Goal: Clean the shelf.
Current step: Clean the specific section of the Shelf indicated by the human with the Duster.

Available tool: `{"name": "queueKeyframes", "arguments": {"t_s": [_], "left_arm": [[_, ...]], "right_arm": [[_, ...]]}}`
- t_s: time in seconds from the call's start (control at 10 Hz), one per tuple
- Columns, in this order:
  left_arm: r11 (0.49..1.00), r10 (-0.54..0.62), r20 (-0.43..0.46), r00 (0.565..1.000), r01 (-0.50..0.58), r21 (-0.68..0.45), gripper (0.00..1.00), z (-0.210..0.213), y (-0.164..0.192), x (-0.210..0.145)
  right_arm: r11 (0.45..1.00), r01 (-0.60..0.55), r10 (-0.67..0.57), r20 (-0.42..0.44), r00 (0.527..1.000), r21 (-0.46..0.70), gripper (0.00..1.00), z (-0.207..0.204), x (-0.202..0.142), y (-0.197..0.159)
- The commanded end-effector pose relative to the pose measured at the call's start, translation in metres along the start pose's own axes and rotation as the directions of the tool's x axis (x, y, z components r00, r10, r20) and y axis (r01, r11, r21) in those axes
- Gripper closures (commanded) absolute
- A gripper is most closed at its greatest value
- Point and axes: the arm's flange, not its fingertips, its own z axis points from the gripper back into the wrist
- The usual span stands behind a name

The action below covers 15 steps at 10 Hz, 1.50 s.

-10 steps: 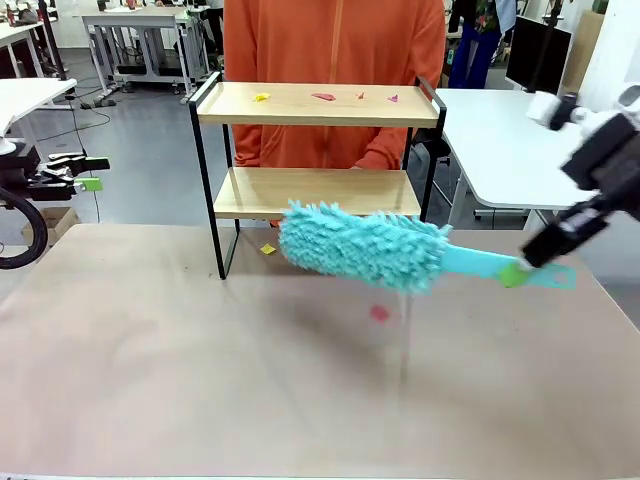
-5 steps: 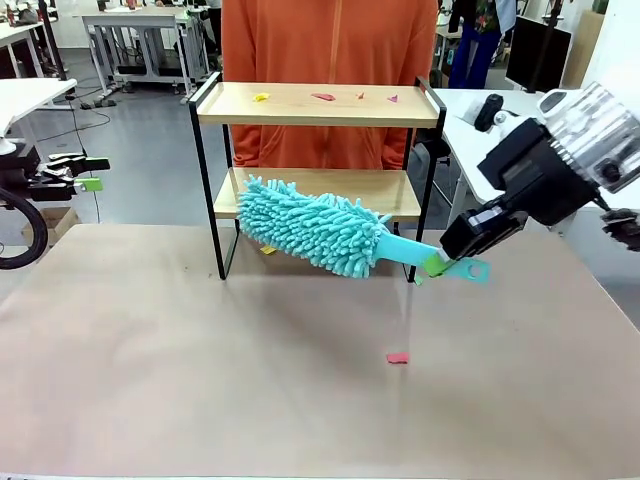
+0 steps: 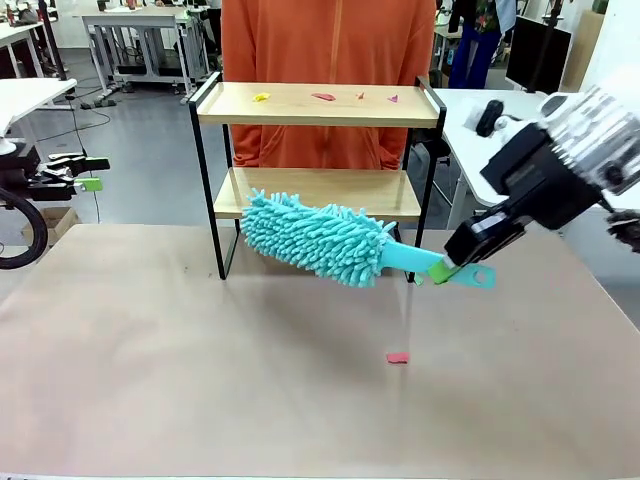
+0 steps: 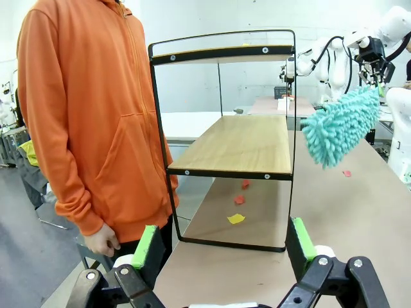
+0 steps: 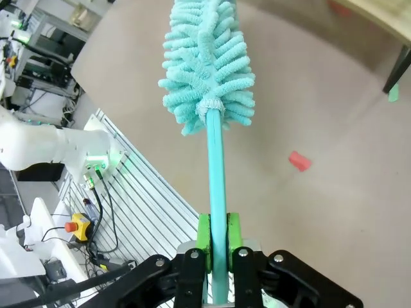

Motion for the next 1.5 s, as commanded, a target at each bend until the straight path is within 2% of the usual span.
{"name": "queueKeyframes", "arguments": {"t_s": [0.0, 0.2, 0.5, 0.7, 0.9, 1.0, 1.1, 1.4], "left_arm": [[1.000, -0.012, 0.000, 1.000, 0.012, 0.008, 0.00, -0.001, -0.002, 0.003], [1.000, -0.012, 0.000, 1.000, 0.012, 0.008, 0.00, -0.001, -0.002, 0.003], [1.000, -0.012, 0.000, 1.000, 0.012, 0.008, 0.00, -0.001, -0.002, 0.003], [1.000, -0.012, 0.000, 1.000, 0.012, 0.008, 0.00, -0.001, -0.002, 0.003], [1.000, -0.012, 0.000, 1.000, 0.012, 0.008, 0.00, -0.001, -0.002, 0.003], [1.000, -0.012, 0.000, 1.000, 0.012, 0.008, 0.00, -0.001, -0.002, 0.003], [1.000, -0.012, 0.000, 1.000, 0.012, 0.008, 0.00, -0.001, -0.002, 0.003], [1.000, -0.012, 0.000, 1.000, 0.012, 0.008, 0.00, -0.001, -0.002, 0.003]], "right_arm": [[0.996, 0.085, -0.085, 0.017, 0.996, -0.008, 0.87, -0.036, -0.007, 0.014], [0.990, 0.141, -0.141, 0.006, 0.990, -0.002, 0.87, -0.065, -0.003, 0.022], [0.970, 0.240, -0.240, 0.017, 0.971, -0.023, 0.87, -0.117, 0.023, 0.036], [0.959, 0.283, -0.282, 0.127, 0.951, 0.010, 0.87, -0.145, 0.038, 0.042], [0.944, 0.330, -0.324, 0.182, 0.928, -0.002, 0.87, -0.166, 0.050, 0.047], [0.939, 0.344, -0.339, 0.194, 0.921, 0.009, 0.87, -0.172, 0.058, 0.050], [0.953, 0.301, -0.296, 0.133, 0.946, -0.020, 0.87, -0.148, 0.040, 0.038], [0.953, 0.301, -0.296, 0.133, 0.946, -0.020, 0.87, -0.148, 0.040, 0.038]]}}
